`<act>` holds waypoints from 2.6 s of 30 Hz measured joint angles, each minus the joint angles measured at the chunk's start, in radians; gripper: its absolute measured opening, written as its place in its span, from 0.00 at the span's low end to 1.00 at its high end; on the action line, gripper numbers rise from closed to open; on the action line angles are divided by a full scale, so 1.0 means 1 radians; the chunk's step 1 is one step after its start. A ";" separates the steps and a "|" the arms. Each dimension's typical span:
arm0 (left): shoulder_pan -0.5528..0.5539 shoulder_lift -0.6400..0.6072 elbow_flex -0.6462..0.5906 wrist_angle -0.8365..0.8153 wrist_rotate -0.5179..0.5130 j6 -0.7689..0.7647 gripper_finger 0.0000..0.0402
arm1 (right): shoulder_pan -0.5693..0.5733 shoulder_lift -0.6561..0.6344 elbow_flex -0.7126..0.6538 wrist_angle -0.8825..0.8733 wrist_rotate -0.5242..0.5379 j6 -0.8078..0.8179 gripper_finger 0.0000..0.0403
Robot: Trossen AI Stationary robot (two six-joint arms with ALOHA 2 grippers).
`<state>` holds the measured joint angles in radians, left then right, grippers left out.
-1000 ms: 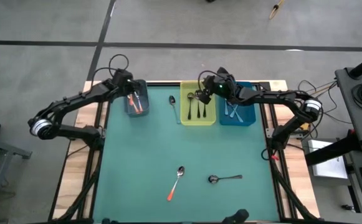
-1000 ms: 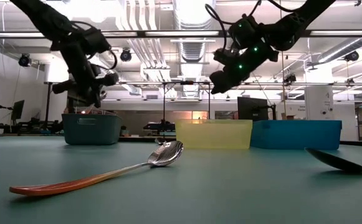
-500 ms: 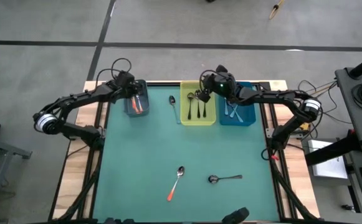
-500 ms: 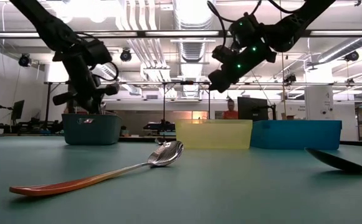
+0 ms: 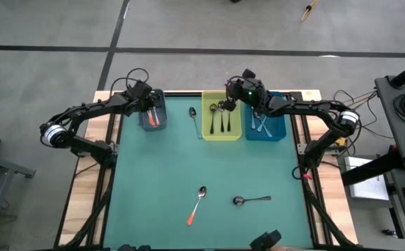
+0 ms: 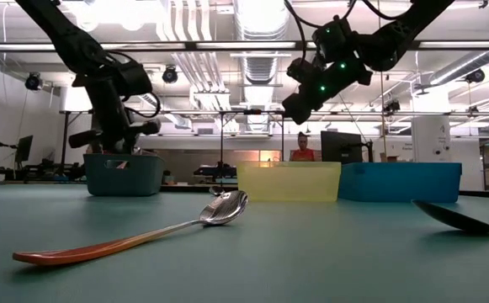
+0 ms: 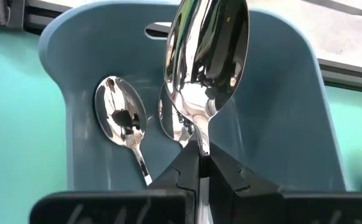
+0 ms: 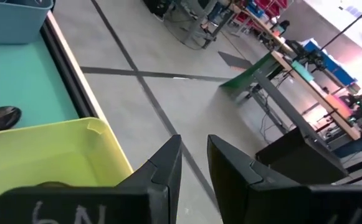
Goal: Sort silverware by color (type)
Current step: Put the orange spoon into the green bin, then put the black spoon into the yellow bin
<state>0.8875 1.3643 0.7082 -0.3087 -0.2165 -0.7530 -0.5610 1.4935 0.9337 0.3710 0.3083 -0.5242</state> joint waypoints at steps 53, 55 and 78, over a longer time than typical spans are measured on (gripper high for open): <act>-0.106 -0.095 0.000 0.083 -0.006 0.375 0.12 | -0.014 -0.002 0.059 -0.172 -0.162 0.383 0.17; -0.126 -0.116 0.000 0.103 -0.013 0.421 0.12 | 0.005 -0.002 0.074 -0.237 -0.182 0.424 0.17; -0.577 -0.373 -0.033 0.178 -0.117 0.554 0.12 | 0.374 -0.006 0.374 -0.879 -0.179 0.667 0.17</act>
<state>0.3109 0.9915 0.6753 -0.1309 -0.3336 -0.1989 -0.1872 1.4877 1.3074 -0.5082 0.1294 0.1431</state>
